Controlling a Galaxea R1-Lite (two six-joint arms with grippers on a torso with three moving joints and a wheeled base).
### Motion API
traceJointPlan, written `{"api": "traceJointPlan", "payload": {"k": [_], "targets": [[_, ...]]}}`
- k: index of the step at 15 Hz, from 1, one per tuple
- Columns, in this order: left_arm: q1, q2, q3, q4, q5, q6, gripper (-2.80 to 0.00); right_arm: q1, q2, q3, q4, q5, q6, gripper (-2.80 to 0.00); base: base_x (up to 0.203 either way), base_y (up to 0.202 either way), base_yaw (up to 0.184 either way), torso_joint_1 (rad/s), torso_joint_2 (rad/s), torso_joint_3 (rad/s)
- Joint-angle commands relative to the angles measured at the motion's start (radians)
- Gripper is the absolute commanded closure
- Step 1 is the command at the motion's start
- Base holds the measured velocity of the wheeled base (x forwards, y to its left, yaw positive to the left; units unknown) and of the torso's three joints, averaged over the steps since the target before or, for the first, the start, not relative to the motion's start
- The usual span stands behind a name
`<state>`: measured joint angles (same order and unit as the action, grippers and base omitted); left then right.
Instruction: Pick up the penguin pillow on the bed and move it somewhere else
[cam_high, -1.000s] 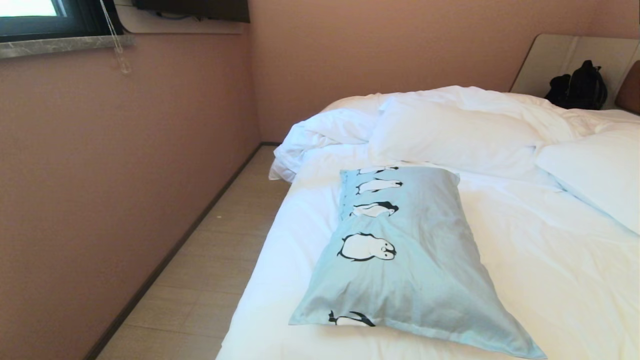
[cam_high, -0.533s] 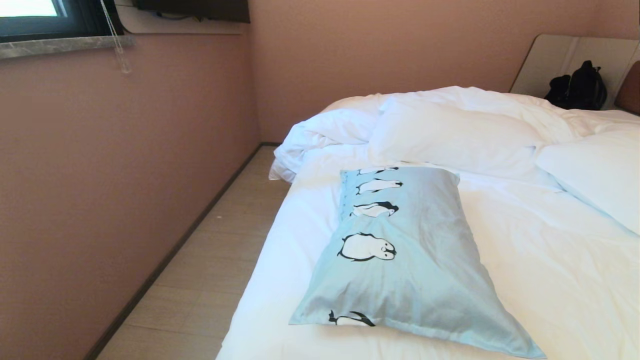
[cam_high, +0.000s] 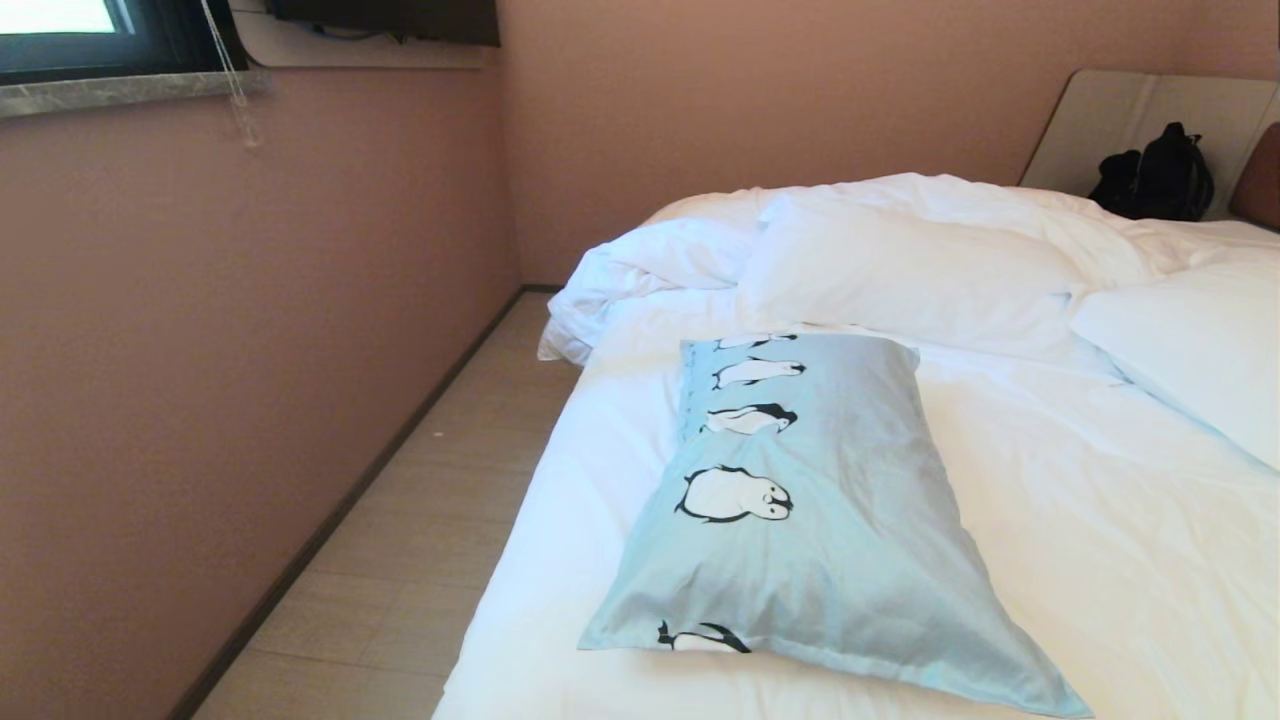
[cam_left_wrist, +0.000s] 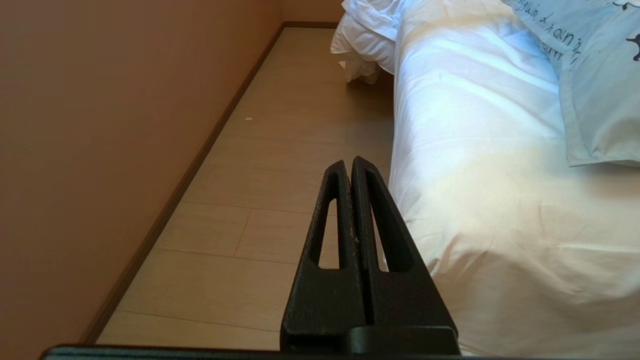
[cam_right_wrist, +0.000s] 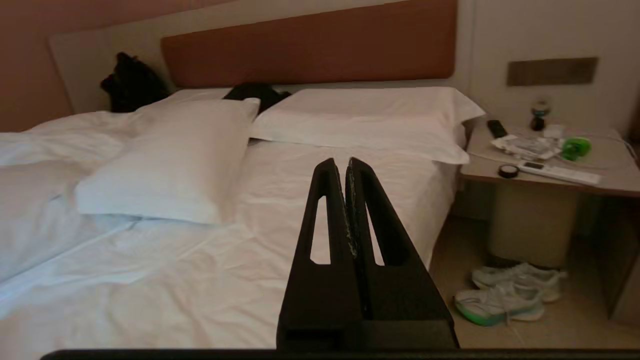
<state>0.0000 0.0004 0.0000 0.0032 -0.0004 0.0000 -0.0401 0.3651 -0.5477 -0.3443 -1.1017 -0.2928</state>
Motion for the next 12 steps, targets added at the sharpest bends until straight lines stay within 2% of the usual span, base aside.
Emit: {"api": "traceJointPlan", "payload": {"k": [1,3,5,8,10,12], "targets": [[0.000,0.000,0.000,0.000,0.000,0.000,0.00,-0.023,-0.082,0.033,-0.004,0.100,-0.004,0.00,0.000,0.000,0.000,0.000,0.00,0.000],[0.000,0.000,0.000,0.000,0.000,0.000,0.00,-0.011,-0.095,0.064,0.000,0.177,0.014,0.00,0.000,0.000,0.000,0.000,0.00,0.000],[0.000,0.000,0.000,0.000,0.000,0.000,0.00,0.072,-0.107,0.088,0.044,0.239,0.022,0.00,0.000,0.000,0.000,0.000,0.00,0.000],[0.000,0.000,0.000,0.000,0.000,0.000,0.00,0.079,-0.140,0.148,0.076,0.284,0.073,0.00,0.000,0.000,0.000,0.000,0.00,0.000],[0.000,0.000,0.000,0.000,0.000,0.000,0.00,0.073,-0.171,0.174,0.076,0.396,0.083,0.00,0.000,0.000,0.000,0.000,0.00,0.000],[0.000,0.000,0.000,0.000,0.000,0.000,0.00,0.065,-0.211,0.201,0.087,0.575,0.103,0.00,0.000,0.000,0.000,0.000,0.00,0.000]]}}
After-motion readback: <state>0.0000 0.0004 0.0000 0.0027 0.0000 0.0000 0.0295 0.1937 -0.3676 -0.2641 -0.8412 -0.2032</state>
